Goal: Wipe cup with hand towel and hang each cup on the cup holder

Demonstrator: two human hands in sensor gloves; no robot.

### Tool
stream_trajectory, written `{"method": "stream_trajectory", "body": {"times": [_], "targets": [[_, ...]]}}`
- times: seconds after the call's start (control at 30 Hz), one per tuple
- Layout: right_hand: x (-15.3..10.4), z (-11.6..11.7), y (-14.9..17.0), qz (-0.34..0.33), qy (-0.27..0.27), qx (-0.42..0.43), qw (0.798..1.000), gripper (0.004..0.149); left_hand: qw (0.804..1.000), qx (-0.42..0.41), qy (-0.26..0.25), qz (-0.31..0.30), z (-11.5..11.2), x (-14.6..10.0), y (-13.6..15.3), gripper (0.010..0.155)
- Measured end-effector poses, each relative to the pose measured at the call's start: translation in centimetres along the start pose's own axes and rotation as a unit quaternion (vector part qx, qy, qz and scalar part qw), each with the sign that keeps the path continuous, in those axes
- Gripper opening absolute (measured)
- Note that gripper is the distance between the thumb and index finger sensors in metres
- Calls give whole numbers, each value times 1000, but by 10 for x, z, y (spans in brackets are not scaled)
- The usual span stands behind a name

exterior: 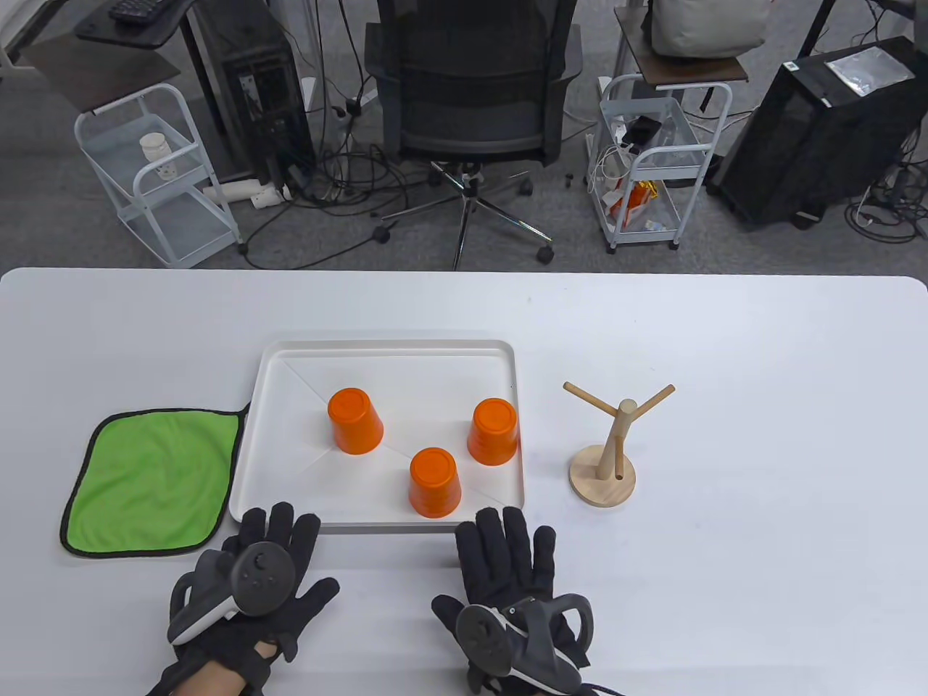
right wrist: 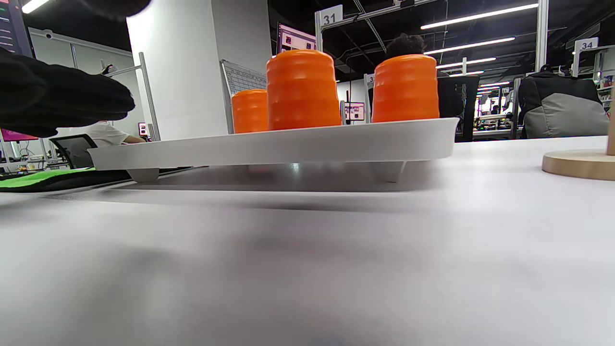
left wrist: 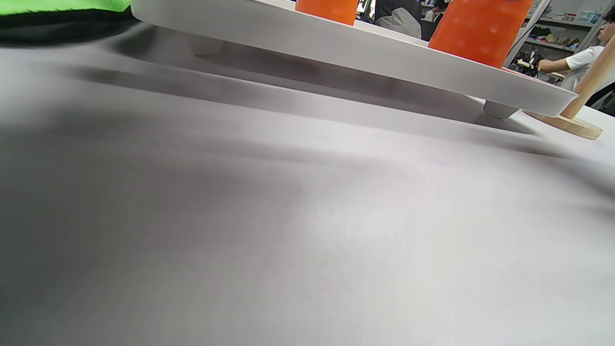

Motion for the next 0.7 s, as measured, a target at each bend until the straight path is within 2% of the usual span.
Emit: {"method": "stream_trajectory", "body": {"times": [0.4, 0.7], "targets": [[1, 2, 2, 7, -8, 1, 1000, 85, 1000, -6, 1, -5, 0, 1, 0, 88], [12, -11, 6, 3, 7, 22, 1000, 84, 1000, -6, 6, -6, -2, 1, 0, 88]]}}
Point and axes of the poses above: the tracker on the back of each hand, its own y axis roughly to the little-finger side, its own x axis roughly from the wrist to the fingertips, z = x × y, the point moved 5 cm from there along x, roughly from the wrist to the fingertips, and after that the axes turned 2 degrees about -y, right-handed, at the moved point
